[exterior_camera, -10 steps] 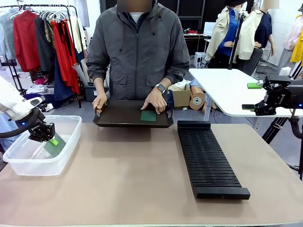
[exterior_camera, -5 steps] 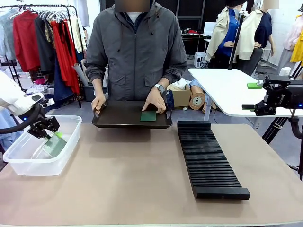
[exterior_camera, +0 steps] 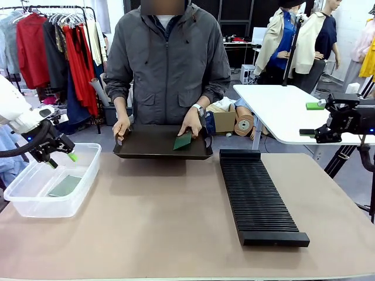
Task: Sort PCBs into racks and boxes based on the side picked up.
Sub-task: If the short side of the Blank PCB is picked up, insert it into the PCB Rack ; if the long side is picked up, place it in the Organizing box.
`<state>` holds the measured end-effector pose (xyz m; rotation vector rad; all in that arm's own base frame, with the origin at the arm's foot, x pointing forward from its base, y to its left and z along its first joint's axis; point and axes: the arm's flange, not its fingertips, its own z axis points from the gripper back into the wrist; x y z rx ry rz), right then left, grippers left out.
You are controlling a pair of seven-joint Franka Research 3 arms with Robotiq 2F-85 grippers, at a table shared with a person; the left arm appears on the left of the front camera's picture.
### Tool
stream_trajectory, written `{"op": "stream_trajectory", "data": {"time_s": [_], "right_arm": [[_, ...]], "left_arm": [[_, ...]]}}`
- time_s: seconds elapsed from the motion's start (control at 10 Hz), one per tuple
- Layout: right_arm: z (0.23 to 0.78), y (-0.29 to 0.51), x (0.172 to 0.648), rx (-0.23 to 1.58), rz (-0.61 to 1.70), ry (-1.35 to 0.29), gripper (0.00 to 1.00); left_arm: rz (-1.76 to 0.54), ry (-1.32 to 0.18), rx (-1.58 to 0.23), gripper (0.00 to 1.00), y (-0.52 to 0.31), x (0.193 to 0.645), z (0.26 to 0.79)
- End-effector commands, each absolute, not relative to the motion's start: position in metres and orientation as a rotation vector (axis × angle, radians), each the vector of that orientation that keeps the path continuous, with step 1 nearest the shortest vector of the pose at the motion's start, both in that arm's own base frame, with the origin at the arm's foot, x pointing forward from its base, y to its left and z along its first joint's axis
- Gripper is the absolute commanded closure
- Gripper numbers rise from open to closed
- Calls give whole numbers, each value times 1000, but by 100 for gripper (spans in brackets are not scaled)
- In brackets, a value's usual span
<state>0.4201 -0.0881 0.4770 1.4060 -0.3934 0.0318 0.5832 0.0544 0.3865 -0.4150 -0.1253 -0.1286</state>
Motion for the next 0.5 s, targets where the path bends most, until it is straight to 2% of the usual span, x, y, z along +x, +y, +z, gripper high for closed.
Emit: {"op": "stream_trajectory", "data": {"time_s": [0.0, 0.4], "right_arm": [[480, -90, 419, 1404, 39, -382, 0], [480, -90, 419, 1404, 39, -382, 0]], "left_arm": [[-132, -130, -358, 0, 47, 576, 398], [-118, -143, -348, 0, 46, 576, 412]]}}
